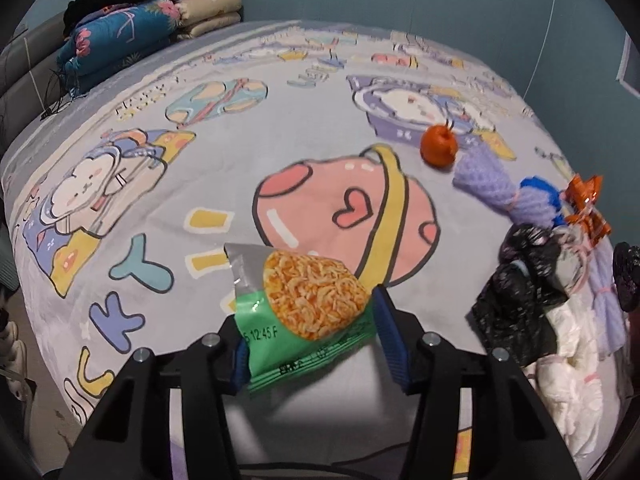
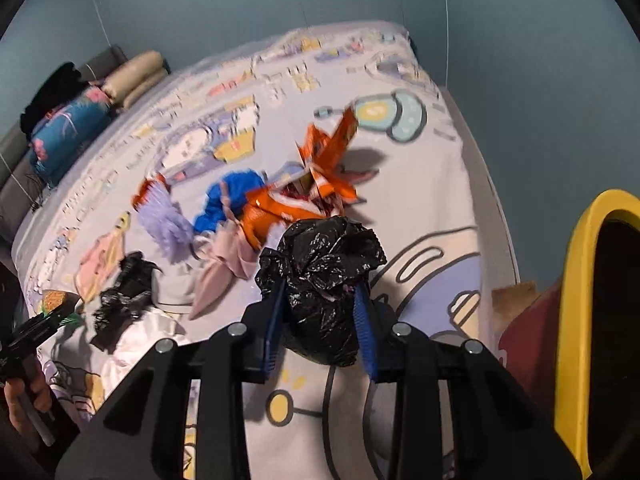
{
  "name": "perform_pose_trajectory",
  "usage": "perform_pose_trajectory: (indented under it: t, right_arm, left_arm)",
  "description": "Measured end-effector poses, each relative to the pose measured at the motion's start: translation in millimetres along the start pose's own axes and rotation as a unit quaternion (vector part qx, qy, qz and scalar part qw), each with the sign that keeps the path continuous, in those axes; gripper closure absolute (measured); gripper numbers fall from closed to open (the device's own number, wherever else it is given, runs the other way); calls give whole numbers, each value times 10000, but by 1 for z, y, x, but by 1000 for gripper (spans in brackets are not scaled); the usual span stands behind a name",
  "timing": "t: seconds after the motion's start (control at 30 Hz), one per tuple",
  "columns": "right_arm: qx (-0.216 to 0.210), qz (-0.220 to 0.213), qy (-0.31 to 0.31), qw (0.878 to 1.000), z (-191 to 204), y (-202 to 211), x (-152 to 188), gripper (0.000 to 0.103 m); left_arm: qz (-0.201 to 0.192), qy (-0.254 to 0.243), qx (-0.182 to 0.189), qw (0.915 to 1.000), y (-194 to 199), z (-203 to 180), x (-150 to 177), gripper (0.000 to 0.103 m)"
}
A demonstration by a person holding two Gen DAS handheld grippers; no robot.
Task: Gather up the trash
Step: 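Carry both bags to the yellow-rimmed bin and open both tools to drop them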
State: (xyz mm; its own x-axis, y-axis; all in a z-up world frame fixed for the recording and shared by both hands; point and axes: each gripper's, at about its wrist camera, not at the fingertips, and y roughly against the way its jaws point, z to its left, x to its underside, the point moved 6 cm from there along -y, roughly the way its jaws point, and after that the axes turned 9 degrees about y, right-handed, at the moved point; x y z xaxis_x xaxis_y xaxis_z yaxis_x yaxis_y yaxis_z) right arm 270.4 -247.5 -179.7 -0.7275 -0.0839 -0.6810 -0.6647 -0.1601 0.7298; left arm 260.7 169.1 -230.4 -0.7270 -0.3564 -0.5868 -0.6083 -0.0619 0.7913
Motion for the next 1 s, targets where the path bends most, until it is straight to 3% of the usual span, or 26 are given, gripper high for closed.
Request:
perform_pose_trajectory:
  t: [0.33,0.6,1.0]
  right_arm:
    - [43,-791,58,9968,2,57,-11,72]
    - [-181,-987,-253,9946,-15,99,-6,72]
    - [559,-1226,-556,9893,-90,164,13,72]
  left_arm:
    - [-872,-398,345,9948,61,-40,-10,54]
    - [-1076,-808,1124,9845,107,-120,-12,54]
    - [-1095,-1560,1928,9625,140,-256,7,54]
